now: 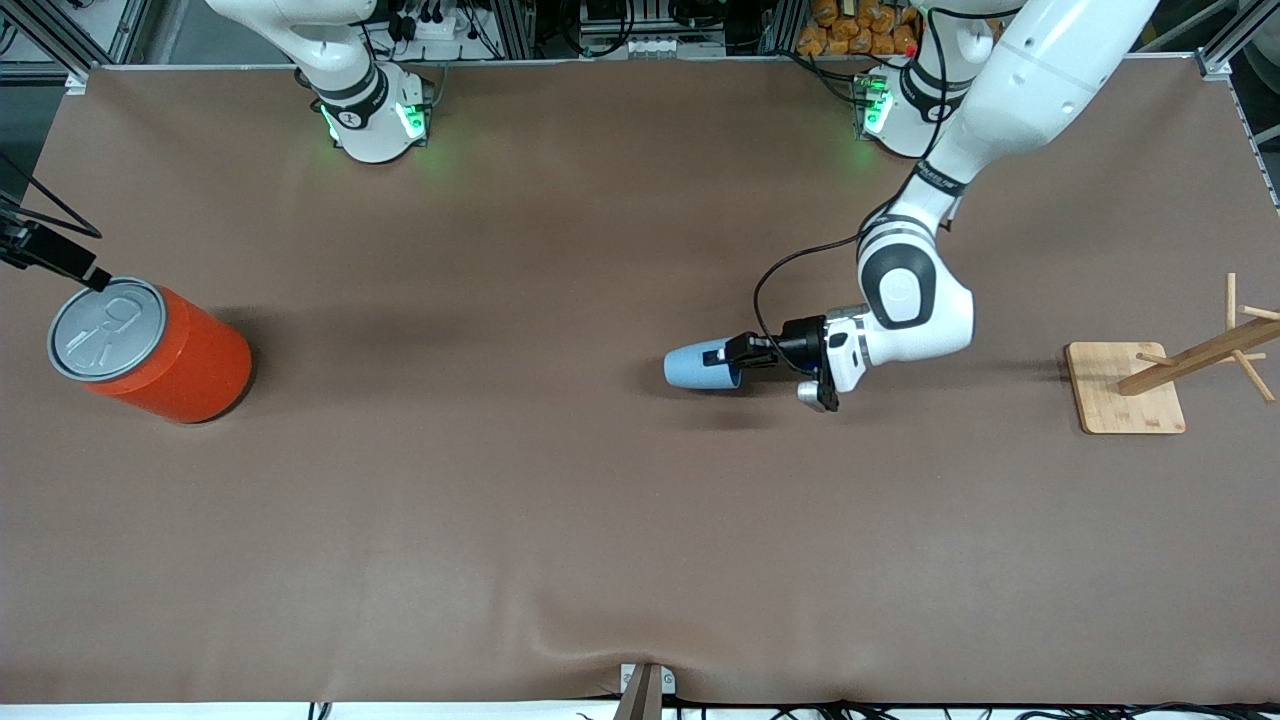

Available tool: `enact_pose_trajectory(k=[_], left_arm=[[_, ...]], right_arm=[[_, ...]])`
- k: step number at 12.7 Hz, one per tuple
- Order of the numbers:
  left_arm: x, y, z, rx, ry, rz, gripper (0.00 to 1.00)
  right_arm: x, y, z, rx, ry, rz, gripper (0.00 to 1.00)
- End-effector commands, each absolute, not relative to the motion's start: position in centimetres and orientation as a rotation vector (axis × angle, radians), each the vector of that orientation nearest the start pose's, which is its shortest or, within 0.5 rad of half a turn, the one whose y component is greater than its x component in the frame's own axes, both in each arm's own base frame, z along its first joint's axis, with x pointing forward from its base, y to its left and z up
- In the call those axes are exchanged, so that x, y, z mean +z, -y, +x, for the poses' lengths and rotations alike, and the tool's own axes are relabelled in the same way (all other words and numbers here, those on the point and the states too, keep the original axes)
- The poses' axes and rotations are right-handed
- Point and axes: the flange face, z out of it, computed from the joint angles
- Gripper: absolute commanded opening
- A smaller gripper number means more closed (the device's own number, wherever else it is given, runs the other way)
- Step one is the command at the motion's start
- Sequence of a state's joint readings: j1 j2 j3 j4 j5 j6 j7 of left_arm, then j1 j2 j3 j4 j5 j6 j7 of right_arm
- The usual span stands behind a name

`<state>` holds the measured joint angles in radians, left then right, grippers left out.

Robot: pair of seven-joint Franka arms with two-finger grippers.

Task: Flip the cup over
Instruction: 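Grasp the lying blue cup by its base with the left gripper, then rotate the cup upright with the left gripper and place it down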

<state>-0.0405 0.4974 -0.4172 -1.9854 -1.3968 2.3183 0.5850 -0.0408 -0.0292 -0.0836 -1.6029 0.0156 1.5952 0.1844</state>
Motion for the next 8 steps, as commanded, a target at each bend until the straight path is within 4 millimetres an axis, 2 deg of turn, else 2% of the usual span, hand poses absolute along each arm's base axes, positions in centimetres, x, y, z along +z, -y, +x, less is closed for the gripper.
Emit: enact_pose_trajectory(k=[1, 2, 3, 5, 6, 7, 8], left_arm=[[28.6, 27.6, 56.5, -0.183, -0.236, 2.156, 0.0], [29.3, 26.8, 57.3, -0.193, -0.242, 2.225, 0.0], [29.6, 24.6, 58.1, -0.169, -0.228, 2.291, 0.0], [29.9, 18.5, 60.2, -0.103, -0.235, 2.397, 0.0], [30.0, 16.3, 60.9, -0.082, -0.223, 2.484, 0.0], [30.1, 14.8, 61.3, -0.074, -0.222, 2.597, 0.0], [30.5, 14.4, 61.4, -0.074, -0.261, 2.688, 0.0]], right_arm=[[63.5, 6.5, 54.6, -0.035, -0.475, -3.086, 1.0], [63.5, 6.4, 54.6, -0.035, -0.472, -3.086, 1.0], [63.6, 6.4, 54.6, -0.04, -0.472, -3.086, 1.0], [64.0, 6.4, 54.8, -0.056, -0.472, -3.086, 1.0], [64.3, 6.4, 54.8, -0.068, -0.472, -3.085, 1.0], [65.1, 6.4, 54.8, -0.092, -0.475, -3.079, 1.0], [65.5, 6.5, 54.7, -0.101, -0.479, -3.076, 1.0]])
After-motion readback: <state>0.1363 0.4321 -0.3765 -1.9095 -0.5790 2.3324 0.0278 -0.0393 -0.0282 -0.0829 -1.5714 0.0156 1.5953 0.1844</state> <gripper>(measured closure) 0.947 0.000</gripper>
